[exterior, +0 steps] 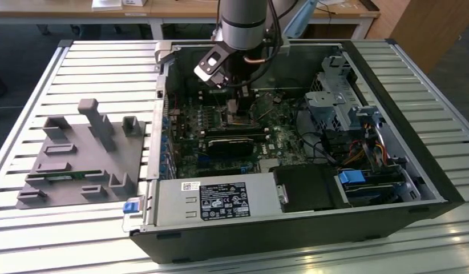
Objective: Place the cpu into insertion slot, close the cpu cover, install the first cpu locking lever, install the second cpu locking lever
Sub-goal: 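Place the cpu into insertion slot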
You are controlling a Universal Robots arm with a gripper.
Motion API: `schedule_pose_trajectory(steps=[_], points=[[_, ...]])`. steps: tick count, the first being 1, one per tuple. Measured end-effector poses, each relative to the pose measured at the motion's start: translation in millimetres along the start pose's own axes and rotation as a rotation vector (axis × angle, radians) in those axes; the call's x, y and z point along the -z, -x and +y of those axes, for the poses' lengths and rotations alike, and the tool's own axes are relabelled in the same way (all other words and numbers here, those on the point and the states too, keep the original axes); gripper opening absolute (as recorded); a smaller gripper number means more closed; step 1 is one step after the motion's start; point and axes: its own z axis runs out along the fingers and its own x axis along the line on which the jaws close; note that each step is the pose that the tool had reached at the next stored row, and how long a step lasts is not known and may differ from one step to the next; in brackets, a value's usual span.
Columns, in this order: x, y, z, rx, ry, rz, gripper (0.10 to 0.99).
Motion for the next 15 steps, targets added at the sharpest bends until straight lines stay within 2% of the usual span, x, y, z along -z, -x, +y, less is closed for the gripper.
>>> schedule_pose_trajectory(steps=[8,15], points=[[-5.0,0.1,-0.2,0.000,0.000,0.0000,0.541],[-14.6,0.2,-0.6,0.000,-0.001,-0.0001,0.541]])
